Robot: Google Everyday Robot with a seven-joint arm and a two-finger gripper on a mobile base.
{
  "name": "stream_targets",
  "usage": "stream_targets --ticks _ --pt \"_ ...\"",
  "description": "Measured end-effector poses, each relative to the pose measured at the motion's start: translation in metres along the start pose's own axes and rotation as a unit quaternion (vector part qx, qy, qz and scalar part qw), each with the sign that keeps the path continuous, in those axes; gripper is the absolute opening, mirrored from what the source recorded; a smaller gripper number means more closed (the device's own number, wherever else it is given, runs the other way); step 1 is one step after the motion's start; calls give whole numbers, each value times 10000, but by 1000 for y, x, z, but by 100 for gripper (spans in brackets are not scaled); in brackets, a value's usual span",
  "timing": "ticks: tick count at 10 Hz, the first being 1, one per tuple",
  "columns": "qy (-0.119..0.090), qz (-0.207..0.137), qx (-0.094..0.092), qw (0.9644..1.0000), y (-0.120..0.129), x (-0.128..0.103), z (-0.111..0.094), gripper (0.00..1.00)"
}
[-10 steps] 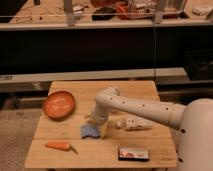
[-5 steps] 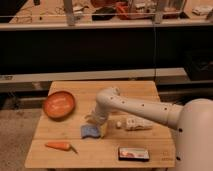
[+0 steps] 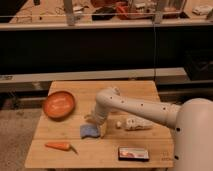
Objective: Place the white sponge in the ceramic bowl
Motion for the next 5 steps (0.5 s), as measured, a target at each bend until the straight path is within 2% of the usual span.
stream_targets --ticks 5 --pt "-6 -16 -8 10000 -1 0 2 80"
